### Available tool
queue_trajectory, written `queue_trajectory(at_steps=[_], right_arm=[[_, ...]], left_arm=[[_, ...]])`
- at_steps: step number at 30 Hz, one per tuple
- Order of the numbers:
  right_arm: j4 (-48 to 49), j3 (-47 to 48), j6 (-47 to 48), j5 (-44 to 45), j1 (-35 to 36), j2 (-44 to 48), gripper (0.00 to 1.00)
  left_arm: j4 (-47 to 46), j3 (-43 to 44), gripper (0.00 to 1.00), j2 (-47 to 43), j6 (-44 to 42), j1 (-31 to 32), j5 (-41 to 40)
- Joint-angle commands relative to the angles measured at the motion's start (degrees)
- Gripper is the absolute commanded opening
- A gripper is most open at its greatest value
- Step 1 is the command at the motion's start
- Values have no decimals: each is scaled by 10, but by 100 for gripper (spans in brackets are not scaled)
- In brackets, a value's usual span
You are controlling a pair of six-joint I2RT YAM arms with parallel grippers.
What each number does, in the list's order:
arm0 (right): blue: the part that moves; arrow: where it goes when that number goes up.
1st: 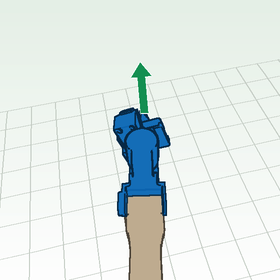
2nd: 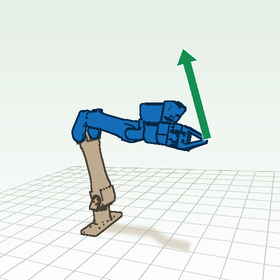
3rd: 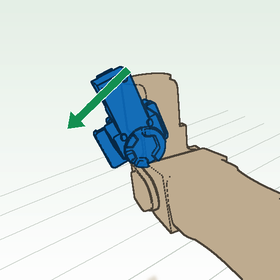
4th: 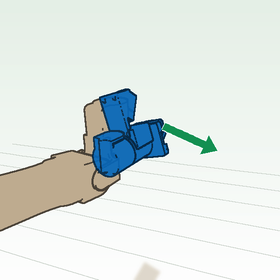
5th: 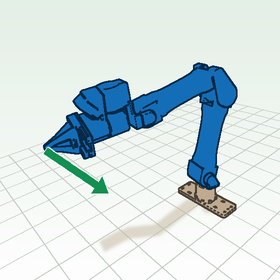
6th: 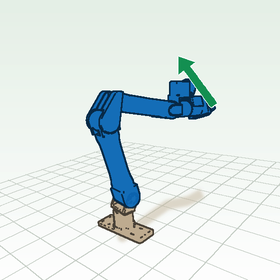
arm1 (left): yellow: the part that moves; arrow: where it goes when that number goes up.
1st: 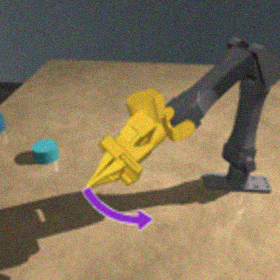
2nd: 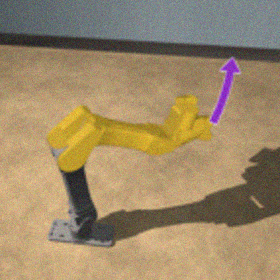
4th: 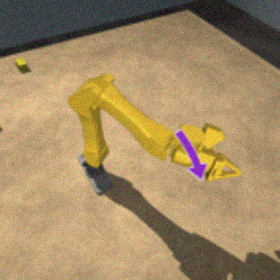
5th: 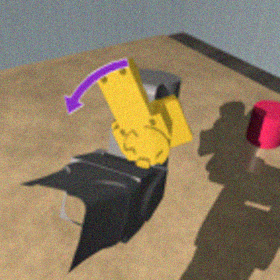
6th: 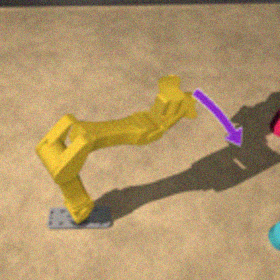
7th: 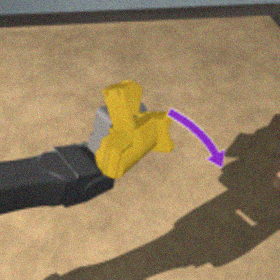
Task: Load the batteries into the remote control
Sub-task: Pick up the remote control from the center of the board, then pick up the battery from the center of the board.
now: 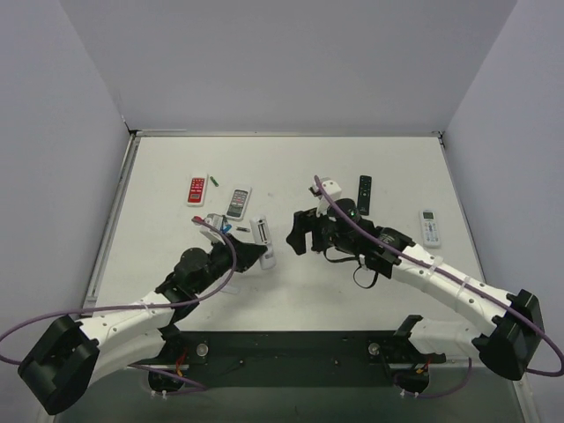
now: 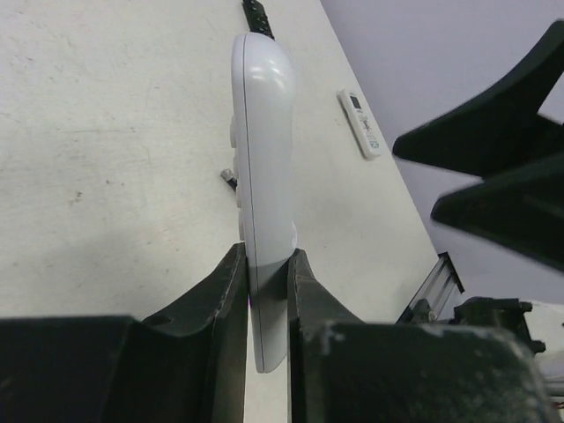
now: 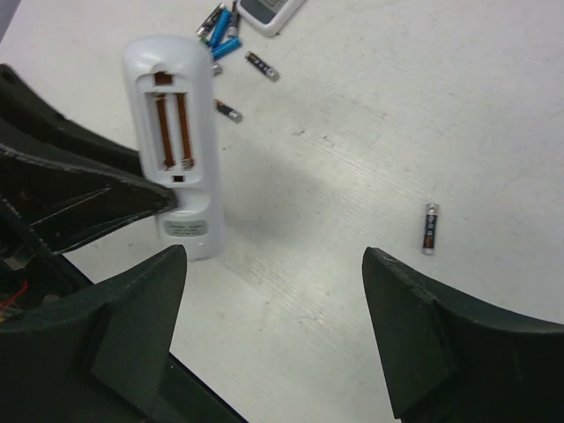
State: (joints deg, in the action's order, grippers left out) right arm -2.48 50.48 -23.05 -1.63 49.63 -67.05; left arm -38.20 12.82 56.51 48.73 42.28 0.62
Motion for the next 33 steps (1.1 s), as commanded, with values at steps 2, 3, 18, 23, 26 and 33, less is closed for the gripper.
queue_trajectory(at_steps=[2,3,18,23,26,33], right_arm=[[-98,49,20,-79,-92,12,82],[-136,58,26,-86,-106,5,82],[-276,217,79,-94,-156,-288,57],[-298,261,78,-63,-155,-373,45],[-302,275,79,-56,-154,-401,40],[-308,294,79,-43,-154,-444,28]], left_arm=[[54,-25,0,-112,-101,-26,83],[65,-28,0,-128,-111,-26,88],[196,-54,0,-264,-171,-28,107],[197,-63,0,-263,-162,-27,99],[199,-64,0,-258,-157,-27,98],[197,-61,0,-245,-155,-27,101]])
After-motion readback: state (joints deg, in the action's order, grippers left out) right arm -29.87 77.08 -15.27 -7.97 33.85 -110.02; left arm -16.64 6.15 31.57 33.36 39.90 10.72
